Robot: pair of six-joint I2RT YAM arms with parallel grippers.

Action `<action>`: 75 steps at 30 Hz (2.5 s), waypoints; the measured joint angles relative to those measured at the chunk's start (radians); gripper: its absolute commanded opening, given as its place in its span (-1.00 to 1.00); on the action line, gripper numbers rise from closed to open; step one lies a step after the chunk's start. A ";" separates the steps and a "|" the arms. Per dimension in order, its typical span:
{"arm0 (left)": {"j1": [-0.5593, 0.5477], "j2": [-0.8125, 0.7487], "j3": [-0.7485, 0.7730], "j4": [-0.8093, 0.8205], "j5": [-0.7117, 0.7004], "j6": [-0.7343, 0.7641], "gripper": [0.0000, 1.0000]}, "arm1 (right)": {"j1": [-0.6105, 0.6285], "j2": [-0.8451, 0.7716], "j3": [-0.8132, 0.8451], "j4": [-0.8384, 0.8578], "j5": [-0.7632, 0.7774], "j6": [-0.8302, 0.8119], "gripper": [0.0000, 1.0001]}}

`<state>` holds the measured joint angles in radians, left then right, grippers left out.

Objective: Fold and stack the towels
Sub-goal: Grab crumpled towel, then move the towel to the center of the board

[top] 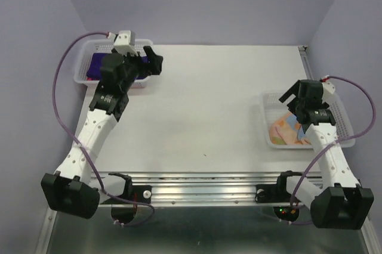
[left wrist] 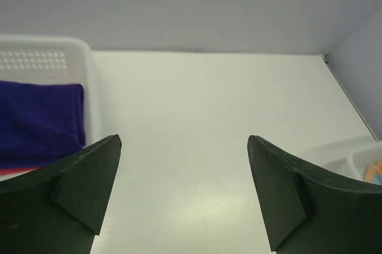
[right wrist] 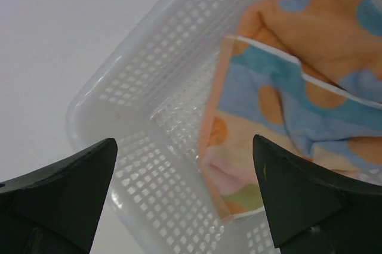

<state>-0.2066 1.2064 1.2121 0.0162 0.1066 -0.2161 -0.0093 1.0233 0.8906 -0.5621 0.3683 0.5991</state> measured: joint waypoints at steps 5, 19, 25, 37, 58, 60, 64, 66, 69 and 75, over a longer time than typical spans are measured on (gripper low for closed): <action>-0.092 -0.082 -0.270 0.055 0.008 -0.100 0.98 | -0.220 0.029 -0.063 -0.032 0.055 0.078 1.00; -0.180 0.023 -0.342 0.061 0.059 -0.169 0.98 | -0.254 0.220 -0.173 -0.064 0.256 0.233 1.00; -0.179 0.023 -0.342 0.055 0.011 -0.180 0.98 | -0.254 0.306 -0.198 0.004 0.247 0.230 -0.07; -0.180 -0.004 -0.342 0.019 -0.056 -0.191 0.98 | -0.254 0.155 -0.196 0.075 0.116 0.103 -0.99; -0.179 -0.085 -0.409 0.008 -0.122 -0.245 0.98 | -0.150 0.016 0.379 0.105 -0.714 -0.090 -0.99; -0.179 -0.105 -0.424 -0.001 -0.135 -0.259 0.98 | 0.046 0.083 0.452 0.118 -0.709 -0.108 -0.99; -0.179 -0.153 -0.446 -0.036 -0.156 -0.288 0.98 | 0.426 0.253 0.596 0.123 -0.689 -0.175 -0.99; -0.179 -0.195 -0.455 -0.079 -0.184 -0.305 0.98 | 0.518 0.315 0.630 0.126 -0.677 -0.201 -0.99; -0.179 -0.263 -0.467 -0.117 -0.227 -0.333 0.98 | 0.574 0.367 0.631 0.119 -0.655 -0.223 -0.74; -0.179 -0.385 -0.510 -0.153 -0.279 -0.394 0.98 | 0.577 0.335 0.499 0.170 -0.575 -0.237 0.05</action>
<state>-0.3855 0.8215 0.7025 -0.1364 -0.1722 -0.6102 0.5678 1.3579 1.3895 -0.3920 -0.2062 0.3618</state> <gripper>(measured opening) 0.986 0.400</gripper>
